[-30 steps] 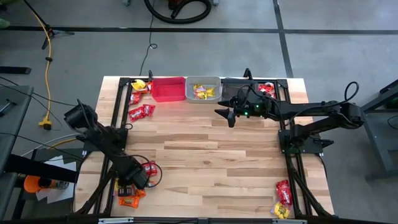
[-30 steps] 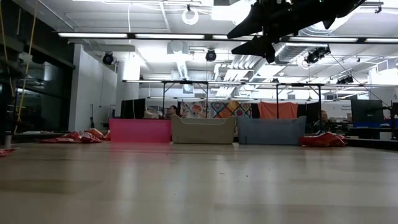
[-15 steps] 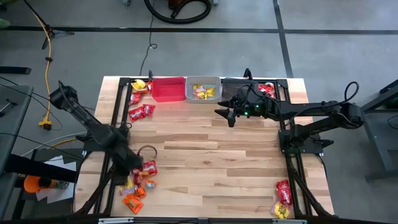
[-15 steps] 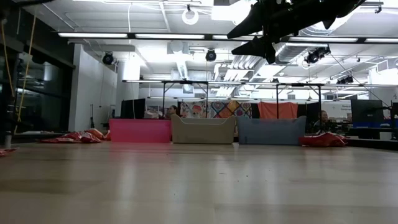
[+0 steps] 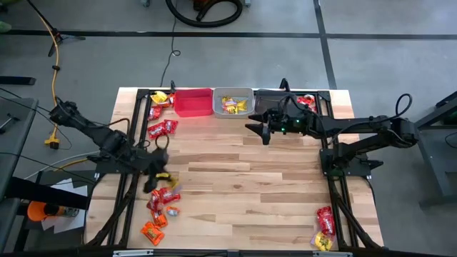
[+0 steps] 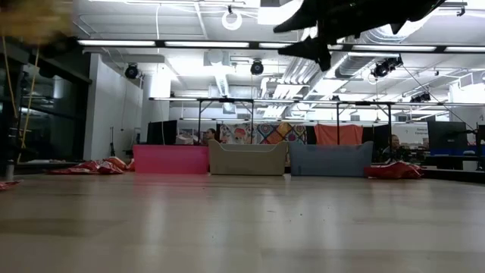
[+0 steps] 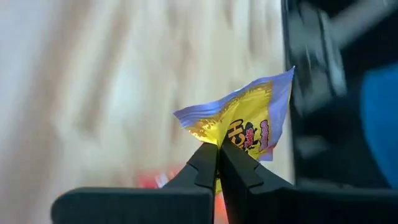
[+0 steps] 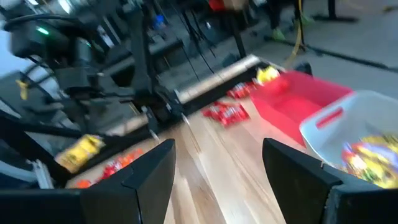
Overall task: Sort candy
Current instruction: Put the yellow candy into the gray bin
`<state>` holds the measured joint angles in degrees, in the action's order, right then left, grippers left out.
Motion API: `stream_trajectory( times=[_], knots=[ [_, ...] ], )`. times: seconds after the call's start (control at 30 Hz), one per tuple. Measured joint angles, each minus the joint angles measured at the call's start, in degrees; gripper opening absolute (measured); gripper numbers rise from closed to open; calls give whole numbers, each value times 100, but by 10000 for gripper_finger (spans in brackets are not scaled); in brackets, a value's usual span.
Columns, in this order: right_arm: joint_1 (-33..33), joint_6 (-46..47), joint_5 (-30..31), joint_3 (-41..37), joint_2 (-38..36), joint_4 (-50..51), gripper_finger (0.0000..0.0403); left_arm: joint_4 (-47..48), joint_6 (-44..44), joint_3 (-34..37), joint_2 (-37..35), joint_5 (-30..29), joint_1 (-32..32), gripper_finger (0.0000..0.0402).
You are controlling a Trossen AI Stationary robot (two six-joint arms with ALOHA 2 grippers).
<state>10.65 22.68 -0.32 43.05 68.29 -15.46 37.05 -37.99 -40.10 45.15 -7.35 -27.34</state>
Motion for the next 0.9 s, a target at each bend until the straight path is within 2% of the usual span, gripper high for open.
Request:
stream_trajectory(
  times=[0.1, 0.23, 0.37, 0.5, 0.67, 0.9],
  knots=[
    [-44, -32, -17, 2, 0, -460, 236, -884, 945, 0, 94, -612, 621, 0],
    [-63, -274, -17, 4, 0, -954, 236, -2202, 2397, -2, 283, -622, 1755, 0],
    [-63, -320, -17, 4, 0, -1204, 236, -3517, 2952, -7, 506, 149, 2872, 0],
    [-67, -321, -150, 4, 0, -1268, 236, -4392, 3065, -2, 827, 990, 3656, 0],
    [-67, -335, -467, 4, 0, -1292, 236, -4839, 3052, -2, 1239, 1219, 4126, 0],
    [-67, -462, -478, 4, 0, -1310, 236, -5339, 2788, 0, 1592, 1471, 4080, 0]
  ],
)
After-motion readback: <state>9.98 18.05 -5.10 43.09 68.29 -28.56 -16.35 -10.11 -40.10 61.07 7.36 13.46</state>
